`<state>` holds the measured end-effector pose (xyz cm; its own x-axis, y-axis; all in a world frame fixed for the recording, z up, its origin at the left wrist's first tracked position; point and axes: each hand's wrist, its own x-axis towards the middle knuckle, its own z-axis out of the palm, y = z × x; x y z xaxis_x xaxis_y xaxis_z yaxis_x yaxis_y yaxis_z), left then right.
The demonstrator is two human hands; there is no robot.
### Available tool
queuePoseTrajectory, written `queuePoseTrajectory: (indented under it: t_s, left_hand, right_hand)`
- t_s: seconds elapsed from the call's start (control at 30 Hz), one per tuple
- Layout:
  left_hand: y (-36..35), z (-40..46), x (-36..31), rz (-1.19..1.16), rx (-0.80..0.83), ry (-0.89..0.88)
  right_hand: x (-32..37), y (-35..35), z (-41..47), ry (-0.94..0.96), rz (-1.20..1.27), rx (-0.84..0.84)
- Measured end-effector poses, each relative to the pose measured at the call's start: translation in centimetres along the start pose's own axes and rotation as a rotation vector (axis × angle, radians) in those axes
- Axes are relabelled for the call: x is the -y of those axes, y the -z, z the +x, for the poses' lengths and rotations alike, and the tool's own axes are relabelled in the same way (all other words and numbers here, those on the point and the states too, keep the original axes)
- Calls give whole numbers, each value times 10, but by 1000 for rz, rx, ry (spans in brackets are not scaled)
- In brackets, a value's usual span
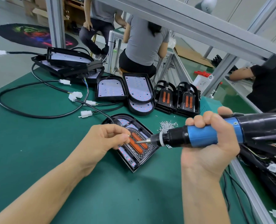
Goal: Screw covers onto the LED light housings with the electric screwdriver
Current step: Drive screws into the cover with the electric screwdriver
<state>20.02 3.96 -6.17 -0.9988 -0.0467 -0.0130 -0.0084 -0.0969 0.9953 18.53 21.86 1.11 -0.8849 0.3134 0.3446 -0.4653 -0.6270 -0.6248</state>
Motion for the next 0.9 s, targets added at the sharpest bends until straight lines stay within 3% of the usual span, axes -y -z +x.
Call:
queuePoseTrajectory:
  t_s: [0.2,0.47,0.9]
  left_hand:
    - [2,-4,14,530,-101,-200]
    - [-4,-11,21,918,-98,-443]
    - [-3,-12,18,1071,-85,-603]
  right_hand:
    - [-10,12,-7,9,-144,70]
    - [-21,14,-15,-17,-247,194]
    - [-29,14,-16,-38,-291,238]
